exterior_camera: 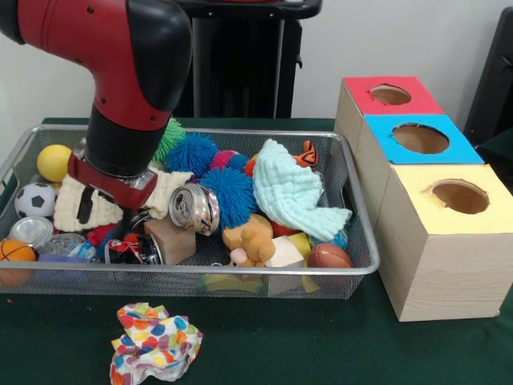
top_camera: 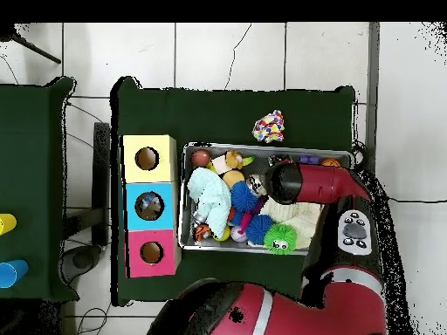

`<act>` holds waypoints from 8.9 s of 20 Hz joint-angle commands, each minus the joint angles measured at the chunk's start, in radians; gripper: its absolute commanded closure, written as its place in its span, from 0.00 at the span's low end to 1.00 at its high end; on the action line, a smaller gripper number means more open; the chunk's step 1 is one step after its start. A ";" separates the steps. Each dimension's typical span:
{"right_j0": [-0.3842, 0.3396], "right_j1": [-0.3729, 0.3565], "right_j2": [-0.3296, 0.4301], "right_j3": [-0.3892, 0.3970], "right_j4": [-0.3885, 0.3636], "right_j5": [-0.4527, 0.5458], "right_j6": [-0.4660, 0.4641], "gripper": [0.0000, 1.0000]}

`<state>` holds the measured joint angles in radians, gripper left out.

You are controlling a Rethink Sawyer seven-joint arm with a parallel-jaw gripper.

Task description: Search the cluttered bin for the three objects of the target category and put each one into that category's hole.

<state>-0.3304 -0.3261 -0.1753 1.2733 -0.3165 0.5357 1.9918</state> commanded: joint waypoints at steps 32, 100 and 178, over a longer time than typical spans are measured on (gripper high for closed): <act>-0.091 0.025 0.113 0.053 -0.002 0.032 -0.047 0.00; -0.253 -0.037 0.327 0.163 0.010 -0.053 -0.017 0.00; -0.249 0.200 0.221 -0.112 -0.110 -0.301 -0.015 0.00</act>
<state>-0.5413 -0.3059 0.0146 1.3158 -0.3657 0.3216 1.9914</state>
